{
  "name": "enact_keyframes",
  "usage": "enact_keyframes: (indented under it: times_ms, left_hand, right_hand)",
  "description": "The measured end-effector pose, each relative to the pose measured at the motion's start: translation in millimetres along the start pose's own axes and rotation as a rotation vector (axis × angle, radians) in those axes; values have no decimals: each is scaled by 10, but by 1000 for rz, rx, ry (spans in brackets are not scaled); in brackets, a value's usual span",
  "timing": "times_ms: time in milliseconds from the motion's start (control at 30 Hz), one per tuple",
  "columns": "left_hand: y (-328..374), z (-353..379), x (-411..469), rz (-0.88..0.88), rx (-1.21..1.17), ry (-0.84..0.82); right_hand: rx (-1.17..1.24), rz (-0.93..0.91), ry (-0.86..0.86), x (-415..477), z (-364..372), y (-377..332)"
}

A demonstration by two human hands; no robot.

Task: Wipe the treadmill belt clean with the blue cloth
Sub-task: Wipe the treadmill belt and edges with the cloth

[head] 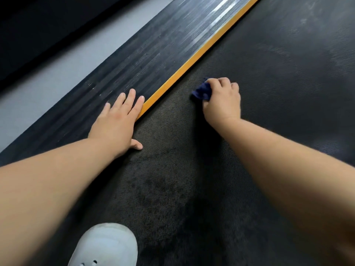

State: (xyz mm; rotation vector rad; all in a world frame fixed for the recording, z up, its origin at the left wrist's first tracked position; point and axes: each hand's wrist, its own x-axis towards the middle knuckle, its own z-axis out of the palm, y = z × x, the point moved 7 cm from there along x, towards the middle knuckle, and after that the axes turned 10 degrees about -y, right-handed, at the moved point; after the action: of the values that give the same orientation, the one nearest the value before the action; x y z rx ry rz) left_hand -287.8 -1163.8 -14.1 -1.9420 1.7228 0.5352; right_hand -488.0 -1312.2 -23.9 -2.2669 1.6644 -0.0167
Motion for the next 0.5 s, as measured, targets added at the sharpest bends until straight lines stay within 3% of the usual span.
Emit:
enact_keyframes:
  times_ms: [67, 200, 267, 333, 400, 500]
  left_hand:
    - [-3, 10, 8, 3, -32, -10]
    - [3, 5, 3, 5, -31, -27]
    - [5, 13, 12, 0, -26, -29]
    - [-5, 22, 17, 2, -39, -35]
    - [-16, 33, 17, 2, -53, -38]
    - [-15, 30, 20, -2, -58, -34]
  right_hand:
    - [9, -78, -23, -159, 99, -338]
    - [27, -660, -168, -745, 465, -933]
    - [-42, -782, -174, -654, 433, -883]
    - [-39, -623, -69, -311, 287, -673]
    - [12, -281, 59, 129, 63, -295]
    - [158, 107, 33, 355, -59, -59]
